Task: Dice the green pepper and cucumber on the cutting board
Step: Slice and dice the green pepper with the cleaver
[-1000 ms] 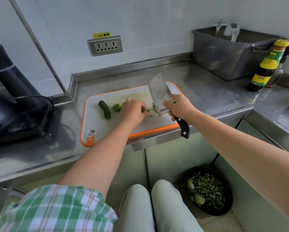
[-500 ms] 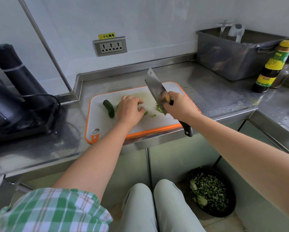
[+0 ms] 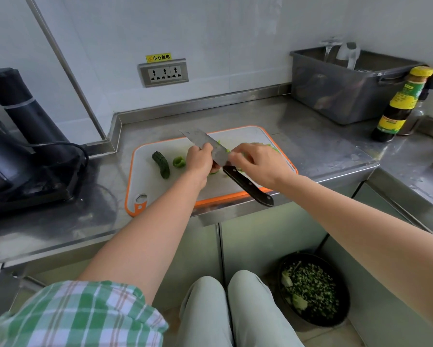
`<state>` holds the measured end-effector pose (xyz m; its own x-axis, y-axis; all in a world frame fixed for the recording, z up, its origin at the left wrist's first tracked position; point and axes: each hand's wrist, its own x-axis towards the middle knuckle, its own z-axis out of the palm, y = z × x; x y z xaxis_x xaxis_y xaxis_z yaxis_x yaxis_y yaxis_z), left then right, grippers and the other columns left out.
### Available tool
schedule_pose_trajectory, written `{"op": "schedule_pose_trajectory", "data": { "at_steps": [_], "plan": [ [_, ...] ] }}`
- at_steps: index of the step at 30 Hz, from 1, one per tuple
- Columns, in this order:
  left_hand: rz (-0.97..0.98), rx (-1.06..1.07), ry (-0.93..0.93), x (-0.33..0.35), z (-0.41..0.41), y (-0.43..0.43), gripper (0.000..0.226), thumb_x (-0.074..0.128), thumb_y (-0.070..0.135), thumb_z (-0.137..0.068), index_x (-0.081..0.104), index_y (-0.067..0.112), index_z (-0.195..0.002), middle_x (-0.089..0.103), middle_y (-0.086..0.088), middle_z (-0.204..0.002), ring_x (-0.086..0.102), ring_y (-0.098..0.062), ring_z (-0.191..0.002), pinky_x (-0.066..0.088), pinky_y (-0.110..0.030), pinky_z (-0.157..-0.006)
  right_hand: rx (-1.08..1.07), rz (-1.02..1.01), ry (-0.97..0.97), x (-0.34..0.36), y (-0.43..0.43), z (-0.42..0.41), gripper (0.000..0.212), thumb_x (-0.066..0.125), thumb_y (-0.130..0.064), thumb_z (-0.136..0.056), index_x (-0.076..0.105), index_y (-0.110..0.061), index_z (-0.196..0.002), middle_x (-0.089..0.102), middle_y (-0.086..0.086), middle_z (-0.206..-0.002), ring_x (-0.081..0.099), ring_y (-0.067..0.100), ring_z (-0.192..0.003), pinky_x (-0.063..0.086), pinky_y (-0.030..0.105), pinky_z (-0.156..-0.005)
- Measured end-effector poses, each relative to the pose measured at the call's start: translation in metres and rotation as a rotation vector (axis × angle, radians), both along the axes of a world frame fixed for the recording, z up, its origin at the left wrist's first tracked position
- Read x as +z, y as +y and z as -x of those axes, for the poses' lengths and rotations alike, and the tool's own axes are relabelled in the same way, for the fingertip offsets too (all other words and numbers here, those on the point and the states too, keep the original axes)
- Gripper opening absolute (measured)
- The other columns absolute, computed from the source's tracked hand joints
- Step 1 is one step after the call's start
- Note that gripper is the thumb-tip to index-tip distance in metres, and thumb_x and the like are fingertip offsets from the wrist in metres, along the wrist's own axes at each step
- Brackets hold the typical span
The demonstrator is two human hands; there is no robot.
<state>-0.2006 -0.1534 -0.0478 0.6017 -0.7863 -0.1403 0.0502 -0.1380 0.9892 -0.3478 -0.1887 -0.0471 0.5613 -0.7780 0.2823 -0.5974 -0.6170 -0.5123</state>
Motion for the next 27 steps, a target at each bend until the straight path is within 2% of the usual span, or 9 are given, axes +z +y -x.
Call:
{"op": "schedule_pose_trajectory", "data": {
  "at_steps": [2,4,6,9,13,18,20,23,27],
  "plan": [
    [-0.004,0.001,0.014,-0.001,-0.002,0.001,0.017,0.038,0.011,-0.097,0.051,0.007,-0.087,0.057,-0.009,-0.076,0.051,-0.018,-0.06,0.042,-0.026,-0.052,0.032,-0.063,-0.084,-0.001,-0.004,-0.002,0.043,0.035,-0.05,-0.097,0.056,-0.034,-0.131,0.048,0.003,-0.12,0.047,0.022,-0.114,0.038,0.041,-0.102],
    [-0.013,0.013,0.031,-0.001,-0.002,0.002,0.016,0.038,0.013,-0.097,0.052,0.008,-0.092,0.057,-0.008,-0.077,0.052,-0.017,-0.06,0.042,-0.023,-0.049,0.104,-0.118,0.003,-0.001,-0.001,-0.007,0.049,0.026,-0.053,-0.094,0.044,-0.044,-0.139,0.031,0.002,-0.143,0.03,0.023,-0.129,0.022,0.041,-0.113],
    [-0.026,0.029,0.034,-0.002,-0.004,0.001,0.018,0.038,0.013,-0.096,0.051,0.011,-0.084,0.055,-0.006,-0.073,0.05,-0.016,-0.059,0.04,-0.021,-0.046,0.144,-0.217,0.097,-0.003,0.006,-0.013,0.054,0.017,-0.059,-0.088,0.035,-0.055,-0.139,0.01,-0.006,-0.157,0.011,0.02,-0.141,0.008,0.04,-0.115],
    [-0.027,0.029,0.035,-0.003,-0.007,0.0,0.022,0.038,0.012,-0.096,0.05,0.013,-0.077,0.054,-0.007,-0.073,0.05,-0.016,-0.058,0.04,-0.016,-0.04,0.128,-0.314,0.086,-0.003,0.011,-0.017,0.041,0.019,-0.058,-0.099,0.029,-0.057,-0.139,-0.003,-0.008,-0.161,-0.008,0.014,-0.146,-0.004,0.039,-0.115],
    [-0.024,-0.004,0.056,-0.005,-0.004,-0.003,0.019,0.04,0.011,-0.095,0.052,0.013,-0.081,0.057,-0.006,-0.076,0.053,-0.016,-0.061,0.041,-0.013,-0.037,-0.044,-0.35,0.112,0.006,0.01,-0.016,0.056,0.019,-0.051,-0.102,0.016,-0.028,-0.153,-0.006,0.0,-0.161,-0.009,0.022,-0.147,-0.003,0.039,-0.116],
    [-0.031,-0.046,0.01,-0.006,-0.002,-0.01,0.022,0.04,0.012,-0.093,0.052,0.018,-0.076,0.057,-0.003,-0.075,0.053,-0.018,-0.066,0.043,-0.02,-0.047,0.038,-0.277,0.106,0.005,-0.003,-0.022,0.048,0.015,-0.054,-0.101,0.022,-0.048,-0.148,-0.01,-0.007,-0.161,-0.015,0.015,-0.146,-0.008,0.044,-0.115],
    [-0.036,-0.051,0.007,-0.006,-0.003,-0.012,0.021,0.04,0.013,-0.092,0.054,0.018,-0.078,0.059,-0.005,-0.08,0.056,-0.021,-0.073,0.045,-0.023,-0.053,0.036,-0.322,0.126,0.005,0.0,-0.024,0.05,0.016,-0.054,-0.101,0.025,-0.041,-0.149,-0.008,-0.006,-0.161,-0.013,0.014,-0.146,-0.006,0.041,-0.115],
    [-0.043,-0.045,0.025,-0.005,-0.003,-0.011,0.016,0.042,0.013,-0.091,0.058,0.012,-0.092,0.062,-0.01,-0.089,0.059,-0.023,-0.078,0.048,-0.025,-0.055,-0.109,-0.353,0.085,0.004,-0.002,-0.023,0.056,0.018,-0.053,-0.101,0.021,-0.03,-0.152,-0.005,0.0,-0.161,-0.011,0.019,-0.147,-0.006,0.043,-0.116],
    [-0.05,-0.045,0.016,-0.007,-0.005,-0.011,0.023,0.043,0.015,-0.091,0.059,0.006,-0.105,0.063,-0.01,-0.09,0.06,-0.024,-0.077,0.049,-0.026,-0.057,-0.031,-0.299,0.093,0.0,-0.004,-0.021,0.051,0.018,-0.055,-0.101,0.03,-0.039,-0.148,-0.003,-0.003,-0.161,-0.01,0.016,-0.146,-0.006,0.045,-0.115]
  ]
}}
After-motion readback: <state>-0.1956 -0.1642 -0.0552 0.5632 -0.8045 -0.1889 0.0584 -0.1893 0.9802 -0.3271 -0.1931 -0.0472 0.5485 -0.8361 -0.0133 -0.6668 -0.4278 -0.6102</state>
